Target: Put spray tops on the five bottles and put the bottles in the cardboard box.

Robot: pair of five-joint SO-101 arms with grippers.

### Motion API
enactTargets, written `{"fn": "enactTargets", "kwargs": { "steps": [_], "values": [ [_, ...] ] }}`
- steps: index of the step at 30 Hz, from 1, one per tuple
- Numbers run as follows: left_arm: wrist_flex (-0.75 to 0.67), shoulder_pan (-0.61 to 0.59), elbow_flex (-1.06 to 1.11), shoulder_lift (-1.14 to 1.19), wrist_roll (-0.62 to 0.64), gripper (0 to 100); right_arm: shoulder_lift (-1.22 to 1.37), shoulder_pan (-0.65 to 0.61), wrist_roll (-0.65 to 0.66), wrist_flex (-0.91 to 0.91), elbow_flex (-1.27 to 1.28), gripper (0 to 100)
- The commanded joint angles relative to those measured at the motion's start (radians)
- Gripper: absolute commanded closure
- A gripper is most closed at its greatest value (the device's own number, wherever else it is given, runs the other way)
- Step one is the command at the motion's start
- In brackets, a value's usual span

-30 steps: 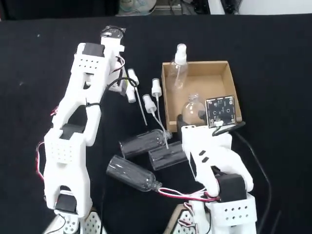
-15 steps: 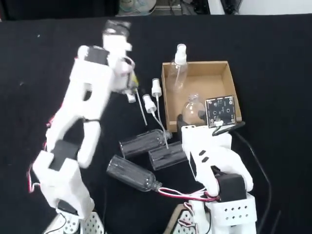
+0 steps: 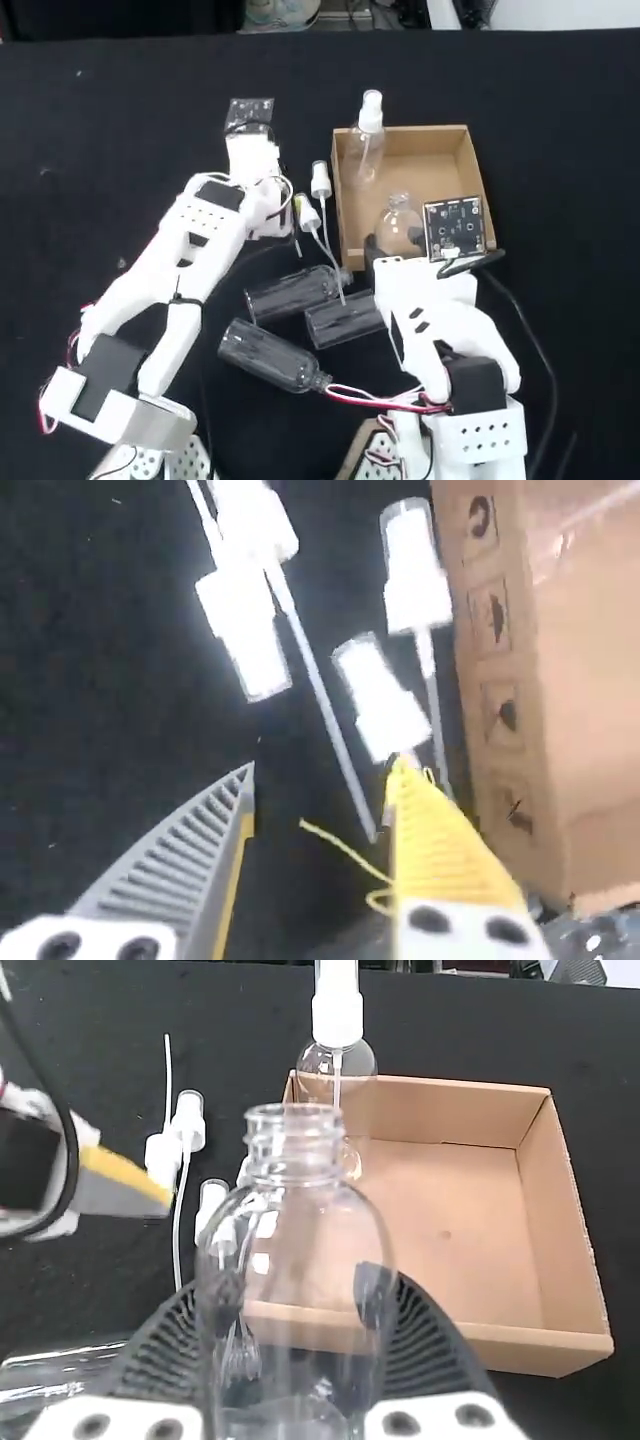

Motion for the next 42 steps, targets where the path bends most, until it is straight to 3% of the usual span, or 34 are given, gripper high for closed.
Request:
{"fn": "enactTargets", "kwargs": {
  "steps": [1,14,19,25,33,42],
  "values": [
    [-0.054,0.019,-0.03,0.058,0.081,79,-0.016,0.014,-0.005,-0.028,-0.004,98.8],
    [-0.044,0.024,-0.147,0.253,0.178,79,-0.016,0.02,-0.005,-0.028,-0.004,98.8],
    [-0.031,0.022,-0.147,0.247,0.19,98,-0.016,0.02,-0.005,-0.026,-0.004,98.8],
    [0.141,0.015,-0.249,0.245,0.176,97,-0.016,0.02,-0.005,-0.025,-0.004,98.8],
    [0.359,-0.012,-0.337,0.245,-0.175,97,-0.016,0.02,-0.005,-0.025,-0.004,98.8],
    [0.528,-0.15,-0.349,0.184,-0.411,97,-0.016,0.02,-0.005,-0.025,-0.002,98.8]
  ]
}}
